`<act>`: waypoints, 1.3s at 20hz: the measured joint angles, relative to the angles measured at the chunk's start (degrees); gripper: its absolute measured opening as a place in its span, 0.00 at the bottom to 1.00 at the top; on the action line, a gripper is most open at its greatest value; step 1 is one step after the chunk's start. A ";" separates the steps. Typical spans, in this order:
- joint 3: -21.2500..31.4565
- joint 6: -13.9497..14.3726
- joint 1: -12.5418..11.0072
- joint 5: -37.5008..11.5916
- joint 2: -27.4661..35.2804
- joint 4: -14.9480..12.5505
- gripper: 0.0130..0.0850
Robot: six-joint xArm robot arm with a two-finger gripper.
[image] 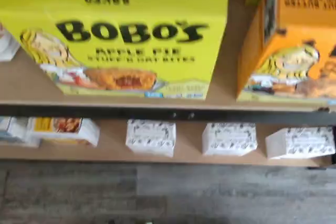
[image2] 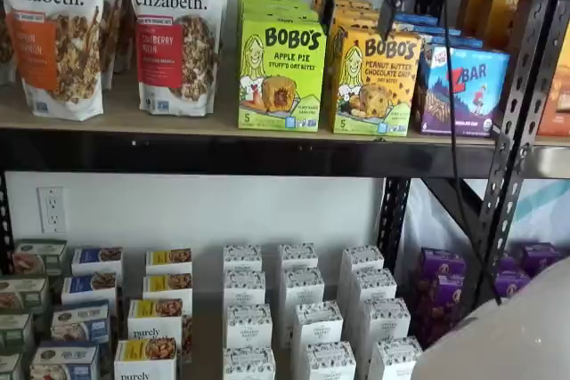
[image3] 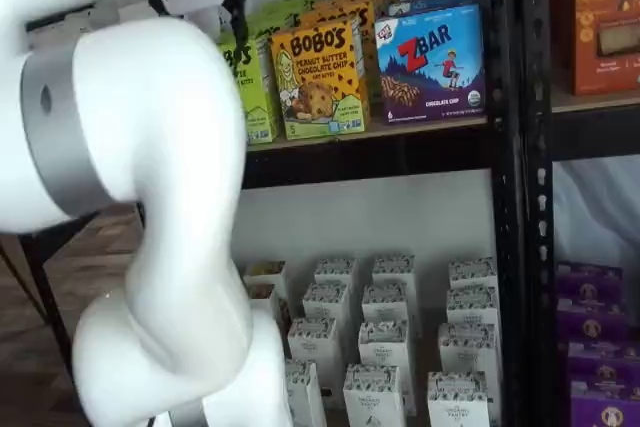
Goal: Pick the green box on the top shelf, the fourth from the left
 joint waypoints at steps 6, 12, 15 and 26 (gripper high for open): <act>-3.88 3.94 3.97 -2.72 5.95 -4.20 1.00; -4.20 2.85 2.38 -9.93 8.40 -1.33 1.00; -5.25 1.76 1.29 -11.53 10.11 0.23 1.00; -7.67 -3.47 -3.81 -13.23 14.45 6.30 1.00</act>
